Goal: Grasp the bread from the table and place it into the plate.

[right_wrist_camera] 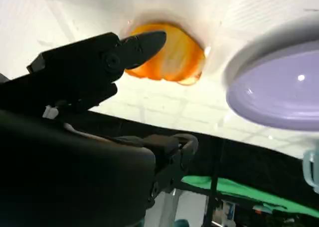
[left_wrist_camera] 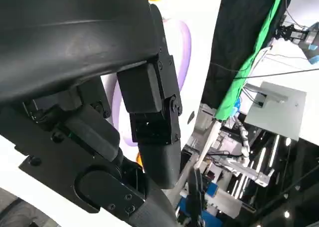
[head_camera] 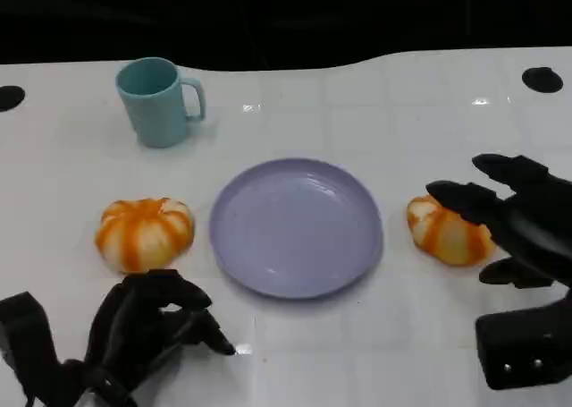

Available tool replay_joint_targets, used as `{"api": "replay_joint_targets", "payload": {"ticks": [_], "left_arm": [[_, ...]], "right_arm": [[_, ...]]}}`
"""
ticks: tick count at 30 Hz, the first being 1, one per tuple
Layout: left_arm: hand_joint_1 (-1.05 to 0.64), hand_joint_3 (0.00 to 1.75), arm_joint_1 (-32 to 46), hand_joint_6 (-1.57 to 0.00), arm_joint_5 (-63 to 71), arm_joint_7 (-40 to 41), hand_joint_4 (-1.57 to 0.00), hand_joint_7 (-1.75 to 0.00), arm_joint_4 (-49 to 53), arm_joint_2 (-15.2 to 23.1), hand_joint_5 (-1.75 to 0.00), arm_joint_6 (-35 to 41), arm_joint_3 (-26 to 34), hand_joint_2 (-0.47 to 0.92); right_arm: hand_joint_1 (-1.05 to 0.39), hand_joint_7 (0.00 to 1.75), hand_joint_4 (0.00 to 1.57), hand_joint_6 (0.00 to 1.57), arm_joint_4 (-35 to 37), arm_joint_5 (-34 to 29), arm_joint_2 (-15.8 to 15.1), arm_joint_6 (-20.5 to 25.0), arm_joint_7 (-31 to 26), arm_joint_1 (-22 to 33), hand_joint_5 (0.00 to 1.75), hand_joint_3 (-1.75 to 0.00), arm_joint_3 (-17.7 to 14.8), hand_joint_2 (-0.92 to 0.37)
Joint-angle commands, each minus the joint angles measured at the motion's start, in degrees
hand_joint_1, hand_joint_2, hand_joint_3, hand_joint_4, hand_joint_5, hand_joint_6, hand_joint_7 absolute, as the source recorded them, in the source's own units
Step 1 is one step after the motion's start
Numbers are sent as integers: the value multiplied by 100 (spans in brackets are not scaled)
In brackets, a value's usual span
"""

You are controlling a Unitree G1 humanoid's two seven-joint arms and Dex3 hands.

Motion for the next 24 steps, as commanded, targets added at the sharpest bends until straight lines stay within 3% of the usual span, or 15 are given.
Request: {"api": "replay_joint_targets", "payload": {"ticks": [1, 6, 24], "left_arm": [[-105, 0, -8, -157, 4, -47, -157, -35, 3, 67, -58, -16, 19, 60], [-105, 0, 9, -157, 9, -52, -157, -35, -18, 66, -59, -22, 14, 61], [-105, 0, 110, -157, -11, -35, -157, -36, -157, 42, -60, 35, -2, 60]], "right_arm": [[-37, 1, 7, 26, 757, -86, 127, -23, -368, -469, 20, 0, 287, -76], [-31, 0, 8, 26, 1566, -203, 307, 55, -567, -918, 21, 0, 653, -74], [-39, 0, 6, 21, 4172, -169, 1003, 259, -1203, -2120, 18, -1, 1510, -76]]}}
